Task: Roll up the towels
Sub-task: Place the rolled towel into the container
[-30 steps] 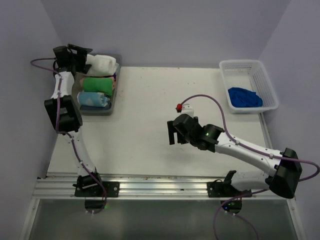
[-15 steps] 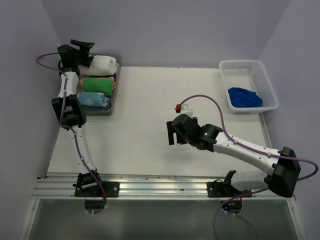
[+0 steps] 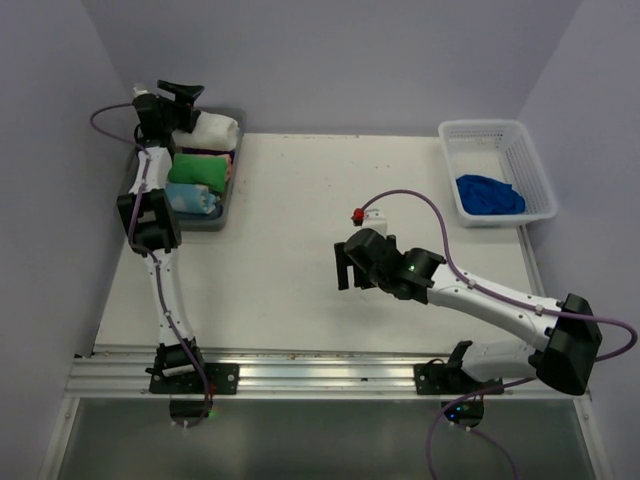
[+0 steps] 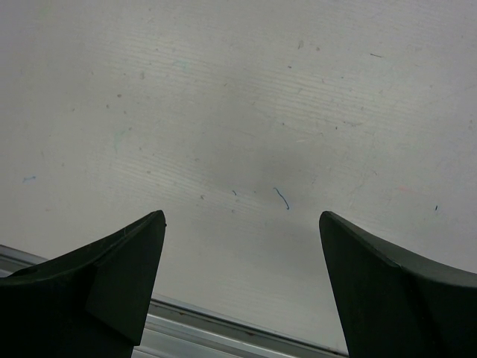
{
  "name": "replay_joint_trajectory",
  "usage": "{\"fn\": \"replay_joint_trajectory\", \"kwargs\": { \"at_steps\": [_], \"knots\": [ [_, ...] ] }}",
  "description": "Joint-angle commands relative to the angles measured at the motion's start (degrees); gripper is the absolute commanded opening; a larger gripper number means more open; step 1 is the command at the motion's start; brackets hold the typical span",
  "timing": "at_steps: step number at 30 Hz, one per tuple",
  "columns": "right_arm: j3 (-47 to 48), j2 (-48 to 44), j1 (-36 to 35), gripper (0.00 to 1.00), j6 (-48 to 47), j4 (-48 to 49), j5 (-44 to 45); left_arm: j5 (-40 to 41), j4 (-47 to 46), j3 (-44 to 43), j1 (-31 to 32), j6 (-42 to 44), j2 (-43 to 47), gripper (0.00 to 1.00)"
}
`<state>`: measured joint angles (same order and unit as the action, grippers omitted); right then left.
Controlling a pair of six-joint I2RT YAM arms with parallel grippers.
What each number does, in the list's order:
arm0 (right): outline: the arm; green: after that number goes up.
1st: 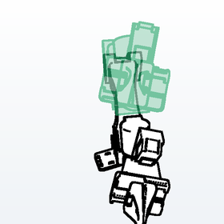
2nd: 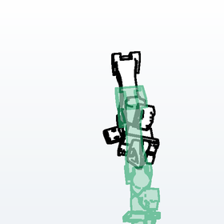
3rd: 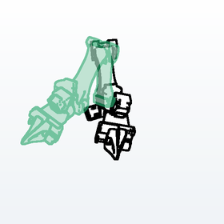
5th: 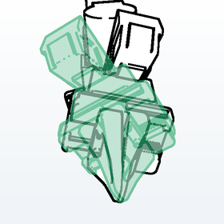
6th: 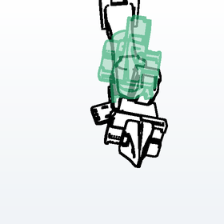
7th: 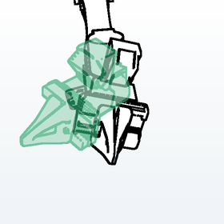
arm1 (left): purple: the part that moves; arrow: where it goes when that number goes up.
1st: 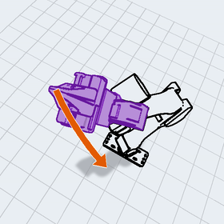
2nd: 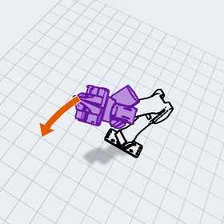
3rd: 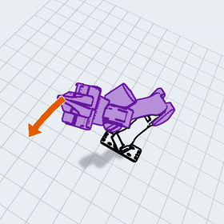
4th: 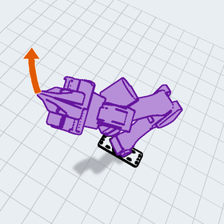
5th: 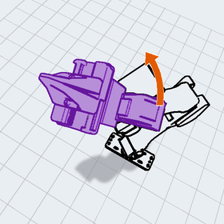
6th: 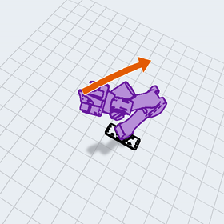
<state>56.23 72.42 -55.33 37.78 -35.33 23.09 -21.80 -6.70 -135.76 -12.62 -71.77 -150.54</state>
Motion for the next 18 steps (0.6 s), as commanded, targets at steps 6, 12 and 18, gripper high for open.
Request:
{"fn": "replay_joint_trajectory", "kwargs": {
  "at_steps": [6,12,18],
  "knots": [
    [0.7,-3.0,0.0,0.88,2.0,0.9,1.3,0.5,1.5,1.5,-0.7,6.3,5.2,0.93],
    [0.4,-4.2,-0.4,0.88,1.9,1.2,1.7,0.8,2.3,0.7,-2.7,8.3,10.1,0.95],
    [0.2,-5.0,-0.4,0.88,1.2,0.9,4.4,-0.4,6.1,2.6,-2.9,13.4,17.5,0.96]
  ]
}}
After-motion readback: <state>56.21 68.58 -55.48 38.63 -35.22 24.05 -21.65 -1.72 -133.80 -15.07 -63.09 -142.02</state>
